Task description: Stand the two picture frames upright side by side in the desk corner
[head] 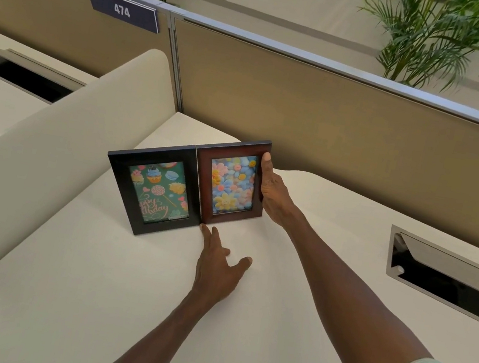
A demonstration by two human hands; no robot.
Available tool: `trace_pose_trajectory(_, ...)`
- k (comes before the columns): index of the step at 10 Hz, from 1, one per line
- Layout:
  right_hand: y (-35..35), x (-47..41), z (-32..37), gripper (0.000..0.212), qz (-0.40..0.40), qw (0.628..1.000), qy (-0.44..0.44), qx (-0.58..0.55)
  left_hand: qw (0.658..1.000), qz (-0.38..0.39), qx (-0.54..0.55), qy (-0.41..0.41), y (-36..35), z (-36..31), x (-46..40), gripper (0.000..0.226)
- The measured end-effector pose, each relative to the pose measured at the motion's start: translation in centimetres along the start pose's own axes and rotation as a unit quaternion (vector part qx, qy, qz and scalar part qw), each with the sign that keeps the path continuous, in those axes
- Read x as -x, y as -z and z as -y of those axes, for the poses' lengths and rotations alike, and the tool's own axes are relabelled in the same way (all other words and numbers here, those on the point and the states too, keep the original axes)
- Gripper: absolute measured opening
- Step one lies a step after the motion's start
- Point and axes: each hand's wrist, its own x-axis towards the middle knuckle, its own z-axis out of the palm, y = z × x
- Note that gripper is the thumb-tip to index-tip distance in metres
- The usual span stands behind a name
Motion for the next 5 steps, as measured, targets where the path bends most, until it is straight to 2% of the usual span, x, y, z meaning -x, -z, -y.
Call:
trace_pose_trajectory(3, -0.3, 0.9, -0.1, 0.066, 0.004, 1.000, -0.016, 0.005, 1.000, -0.001, 0.004, 0.013, 0.2, -0.1, 0.4, 0.106)
trace_pose_trajectory(4, -0.3, 2.1, -0.7, 0.056, -0.043, 0.999, 0.010, 0.031, 1.000, -0.005, 0.012, 0.005, 0.1, 0.2, 0.7, 0.098)
trace_pose_trajectory(5, -0.5, 4.4, -2.5, 0.054, -0.164, 0.975, 0.042, 0.143, 1.000, -0.003, -0.007, -0.011, 0.5, 0.1, 1.8, 0.084)
